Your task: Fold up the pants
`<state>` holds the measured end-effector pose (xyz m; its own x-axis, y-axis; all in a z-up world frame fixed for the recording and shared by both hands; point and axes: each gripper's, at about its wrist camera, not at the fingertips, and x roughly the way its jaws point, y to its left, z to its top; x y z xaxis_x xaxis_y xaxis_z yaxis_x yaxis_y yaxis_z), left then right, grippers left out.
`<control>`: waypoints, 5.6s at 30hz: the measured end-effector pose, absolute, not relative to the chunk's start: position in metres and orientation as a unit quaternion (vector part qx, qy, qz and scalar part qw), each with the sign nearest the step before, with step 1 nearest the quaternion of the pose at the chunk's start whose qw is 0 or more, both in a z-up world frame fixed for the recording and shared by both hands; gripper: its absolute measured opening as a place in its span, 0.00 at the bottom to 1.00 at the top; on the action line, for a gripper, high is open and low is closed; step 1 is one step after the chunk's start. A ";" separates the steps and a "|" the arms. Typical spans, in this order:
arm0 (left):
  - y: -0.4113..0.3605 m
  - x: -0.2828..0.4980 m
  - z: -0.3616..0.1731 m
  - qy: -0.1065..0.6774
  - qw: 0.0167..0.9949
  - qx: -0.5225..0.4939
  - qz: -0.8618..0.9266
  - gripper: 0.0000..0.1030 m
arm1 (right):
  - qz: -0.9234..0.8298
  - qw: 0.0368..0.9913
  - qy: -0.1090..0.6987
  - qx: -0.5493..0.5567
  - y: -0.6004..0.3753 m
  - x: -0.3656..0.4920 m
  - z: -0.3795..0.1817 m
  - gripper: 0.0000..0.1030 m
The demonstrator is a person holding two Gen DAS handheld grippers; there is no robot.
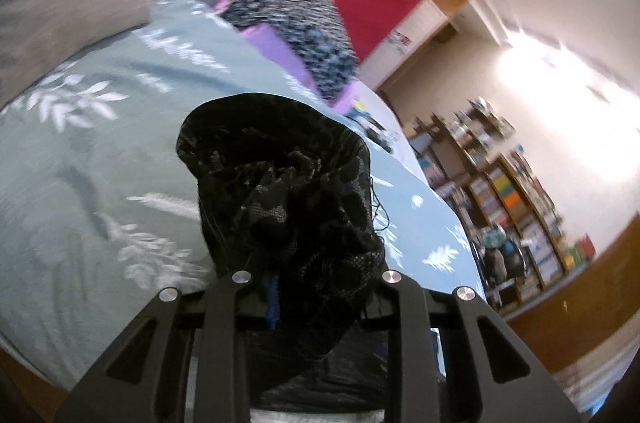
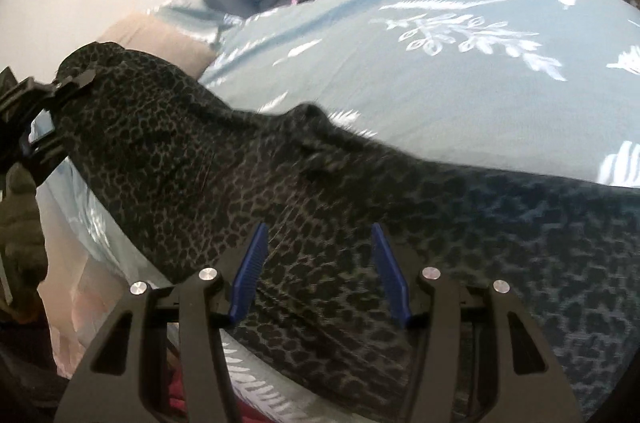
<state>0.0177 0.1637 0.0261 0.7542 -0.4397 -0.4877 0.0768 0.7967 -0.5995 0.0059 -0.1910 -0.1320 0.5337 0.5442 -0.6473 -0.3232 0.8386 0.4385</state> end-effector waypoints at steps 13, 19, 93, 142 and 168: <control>0.021 0.015 0.054 0.345 0.875 -0.187 -0.284 0.25 | 0.158 0.896 0.359 0.210 -0.299 -0.018 -0.116 0.54; -0.054 0.012 0.044 0.378 0.853 -0.144 -0.329 0.25 | 0.121 0.902 0.339 0.239 -0.343 -0.033 -0.119 0.54; -0.033 0.053 -0.070 0.499 0.816 -0.157 -0.247 0.65 | 0.174 0.853 0.363 0.333 -0.357 -0.070 -0.128 0.75; -0.061 0.052 -0.071 0.453 0.855 -0.088 -0.236 0.67 | 0.109 0.933 0.309 0.150 -0.326 -0.027 -0.082 0.39; -0.032 0.029 -0.080 0.432 0.870 -0.084 -0.222 0.75 | 0.108 0.918 0.345 0.160 -0.347 -0.057 -0.130 0.40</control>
